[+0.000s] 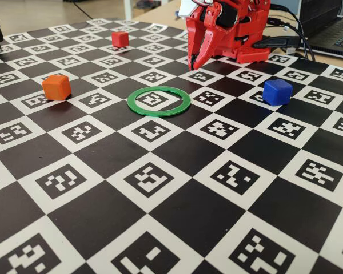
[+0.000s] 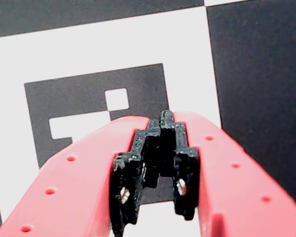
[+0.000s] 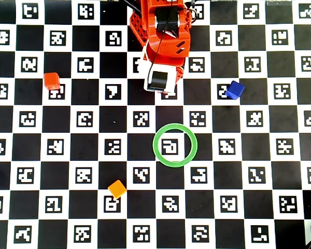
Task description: Grab the red cube then put it in the green circle then put the blue cube on top and finally the orange cube on top
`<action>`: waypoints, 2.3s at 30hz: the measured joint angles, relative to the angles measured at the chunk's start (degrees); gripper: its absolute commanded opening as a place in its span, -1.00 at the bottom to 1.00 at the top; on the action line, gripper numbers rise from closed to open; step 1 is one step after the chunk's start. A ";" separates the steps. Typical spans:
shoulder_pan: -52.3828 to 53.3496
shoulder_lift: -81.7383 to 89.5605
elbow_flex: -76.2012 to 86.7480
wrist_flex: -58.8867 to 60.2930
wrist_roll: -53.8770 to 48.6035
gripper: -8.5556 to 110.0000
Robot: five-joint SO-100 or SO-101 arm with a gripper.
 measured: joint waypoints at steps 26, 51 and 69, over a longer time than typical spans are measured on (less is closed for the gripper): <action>0.44 0.00 0.00 0.00 -0.09 -0.94; 0.70 -15.38 -14.33 -5.45 14.15 -0.94; 15.21 -62.49 -72.42 15.29 43.15 -0.94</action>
